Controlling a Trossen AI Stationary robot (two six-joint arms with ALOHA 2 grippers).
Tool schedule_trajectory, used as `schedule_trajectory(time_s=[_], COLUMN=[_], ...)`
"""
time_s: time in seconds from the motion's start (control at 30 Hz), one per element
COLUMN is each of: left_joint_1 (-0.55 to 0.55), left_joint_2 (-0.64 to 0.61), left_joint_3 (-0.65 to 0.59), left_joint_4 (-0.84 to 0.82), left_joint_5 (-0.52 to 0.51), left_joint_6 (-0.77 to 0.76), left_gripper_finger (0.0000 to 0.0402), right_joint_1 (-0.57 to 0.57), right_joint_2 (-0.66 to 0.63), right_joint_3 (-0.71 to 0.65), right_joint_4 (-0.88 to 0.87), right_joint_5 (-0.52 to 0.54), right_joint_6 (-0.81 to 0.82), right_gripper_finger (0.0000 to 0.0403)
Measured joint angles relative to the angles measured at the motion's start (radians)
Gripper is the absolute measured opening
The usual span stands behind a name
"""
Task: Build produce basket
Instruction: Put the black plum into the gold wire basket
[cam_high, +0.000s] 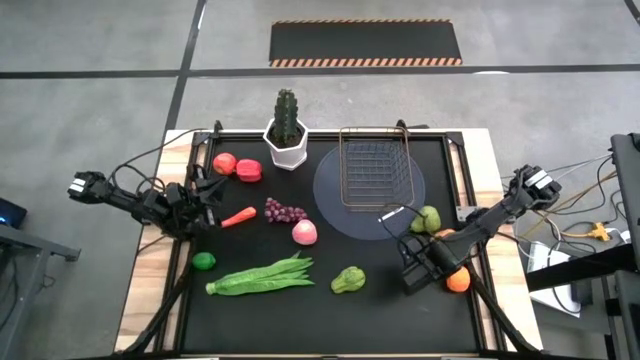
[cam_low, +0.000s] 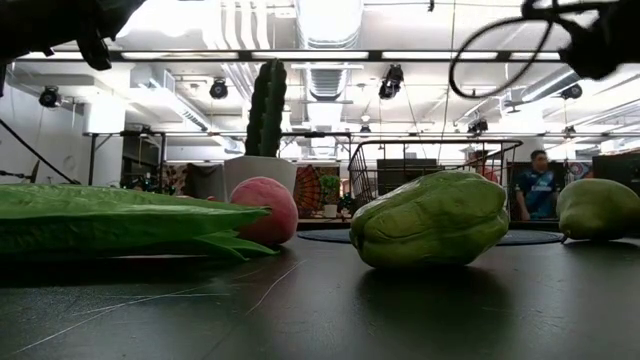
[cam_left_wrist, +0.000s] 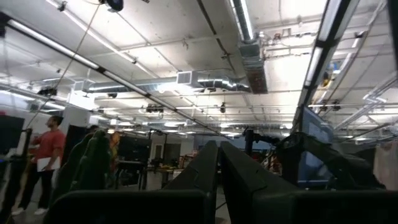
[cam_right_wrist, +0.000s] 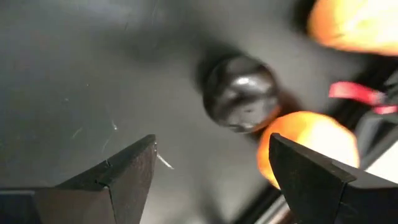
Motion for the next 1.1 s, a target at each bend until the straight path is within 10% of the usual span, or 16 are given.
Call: schedule_trajectory(time_s=[0.87, 1.1], left_joint_1=[0.000, 0.000], left_joint_2=[0.000, 0.000], left_joint_3=[-0.001, -0.001], left_joint_4=[0.000, 0.001], left_joint_5=[-0.037, -0.038], left_joint_6=[0.000, 0.037], left_gripper_finger=[0.0002, 0.0002], right_joint_1=[0.007, 0.007], right_joint_2=[-0.001, -0.015], right_joint_3=[-0.192, -0.117], right_joint_4=[0.166, 0.174], right_joint_5=[-0.007, -0.024], right_joint_6=[0.037, -0.257], right_gripper_finger=[0.0226, 0.0227])
